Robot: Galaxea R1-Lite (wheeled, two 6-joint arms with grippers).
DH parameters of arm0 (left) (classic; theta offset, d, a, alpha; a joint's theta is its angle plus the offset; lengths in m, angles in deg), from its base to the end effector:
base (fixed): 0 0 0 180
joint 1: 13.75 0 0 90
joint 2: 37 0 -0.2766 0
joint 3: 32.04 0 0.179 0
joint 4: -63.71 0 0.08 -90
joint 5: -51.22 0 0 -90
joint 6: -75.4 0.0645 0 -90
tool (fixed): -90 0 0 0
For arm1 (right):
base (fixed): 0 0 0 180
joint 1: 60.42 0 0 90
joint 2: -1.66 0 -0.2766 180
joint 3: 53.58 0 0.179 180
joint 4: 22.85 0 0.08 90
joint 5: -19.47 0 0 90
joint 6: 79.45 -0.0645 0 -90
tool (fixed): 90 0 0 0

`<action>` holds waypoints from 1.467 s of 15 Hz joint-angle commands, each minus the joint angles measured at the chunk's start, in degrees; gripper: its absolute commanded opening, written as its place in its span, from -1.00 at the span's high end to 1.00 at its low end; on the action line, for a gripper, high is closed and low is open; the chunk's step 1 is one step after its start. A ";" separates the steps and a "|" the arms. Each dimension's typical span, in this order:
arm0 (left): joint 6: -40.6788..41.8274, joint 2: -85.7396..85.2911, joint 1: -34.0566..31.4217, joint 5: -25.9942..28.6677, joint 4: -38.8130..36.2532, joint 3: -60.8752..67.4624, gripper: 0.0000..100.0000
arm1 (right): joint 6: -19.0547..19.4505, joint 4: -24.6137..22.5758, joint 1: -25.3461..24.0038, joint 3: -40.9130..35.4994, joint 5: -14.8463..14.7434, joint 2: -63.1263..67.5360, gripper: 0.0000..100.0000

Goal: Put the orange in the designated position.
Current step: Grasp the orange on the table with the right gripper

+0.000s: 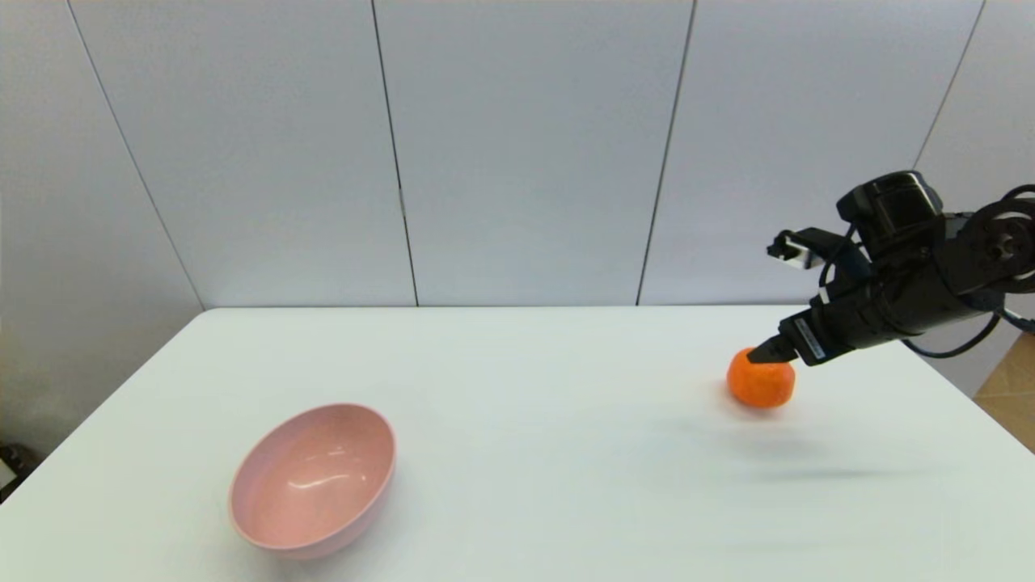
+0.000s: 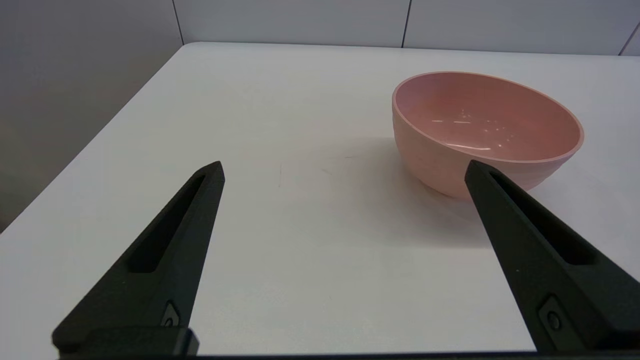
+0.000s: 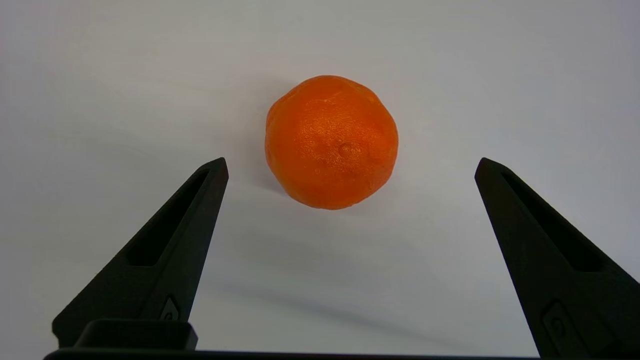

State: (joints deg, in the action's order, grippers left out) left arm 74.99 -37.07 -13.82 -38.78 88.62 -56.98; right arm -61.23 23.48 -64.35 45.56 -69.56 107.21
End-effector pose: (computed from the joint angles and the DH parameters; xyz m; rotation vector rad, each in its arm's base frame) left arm 0.0301 0.0000 0.0756 -0.0072 -0.0017 0.0012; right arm 0.3386 0.0244 0.1315 -0.3187 0.9004 0.2252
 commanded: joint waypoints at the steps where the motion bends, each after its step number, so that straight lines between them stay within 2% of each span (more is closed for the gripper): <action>1: -0.02 0.07 -0.01 0.00 0.02 0.00 -1.00 | -0.02 0.24 -0.02 1.03 0.00 3.17 -1.00; 22: -0.02 0.07 -0.01 0.00 0.02 0.00 -1.00 | 0.07 1.21 -0.11 4.99 -0.35 12.75 -1.00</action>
State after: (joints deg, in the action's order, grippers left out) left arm 74.96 -37.07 -13.82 -38.78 88.65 -56.98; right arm -61.32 24.55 -64.44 50.31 -69.87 119.46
